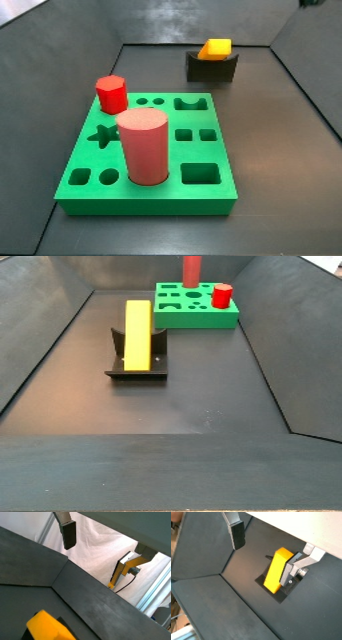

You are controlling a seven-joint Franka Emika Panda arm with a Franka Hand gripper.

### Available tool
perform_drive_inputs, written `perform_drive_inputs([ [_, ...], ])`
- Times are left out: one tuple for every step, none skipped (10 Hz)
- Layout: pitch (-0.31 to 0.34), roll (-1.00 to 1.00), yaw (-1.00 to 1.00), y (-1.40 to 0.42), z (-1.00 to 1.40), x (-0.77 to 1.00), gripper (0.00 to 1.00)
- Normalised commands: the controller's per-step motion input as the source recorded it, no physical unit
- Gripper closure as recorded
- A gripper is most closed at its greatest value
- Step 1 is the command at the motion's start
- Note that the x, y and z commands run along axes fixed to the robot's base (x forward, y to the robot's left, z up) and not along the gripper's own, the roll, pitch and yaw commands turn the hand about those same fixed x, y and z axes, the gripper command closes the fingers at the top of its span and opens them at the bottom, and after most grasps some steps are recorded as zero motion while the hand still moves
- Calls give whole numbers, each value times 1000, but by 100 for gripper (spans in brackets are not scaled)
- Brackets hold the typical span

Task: Pick up the rectangle object. Move up. Place the rectangle object on the fixture. Regrasp the rectangle object. Move to above the board. Insert the rectangle object.
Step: Regrasp the rectangle object.

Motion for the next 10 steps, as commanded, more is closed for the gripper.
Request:
perform_drive_inputs([
  [13, 148, 187, 37, -1000, 55, 0],
  [-10, 138, 176, 31, -1000, 62, 0],
  [-50, 110, 141, 25, -1000, 80, 0],
  [-63, 100, 126, 23, -1000, 88, 0],
  [-74, 85, 93, 17, -1000, 101, 0],
  [-80, 75, 61, 12, -1000, 116, 0],
  [-76, 71, 41, 8, -1000, 122, 0],
  [-69, 72, 31, 6, -1000, 125, 0],
  [-54, 70, 13, -3, -792, 113, 0],
  [-41, 68, 6, -6, -633, 100, 0],
])
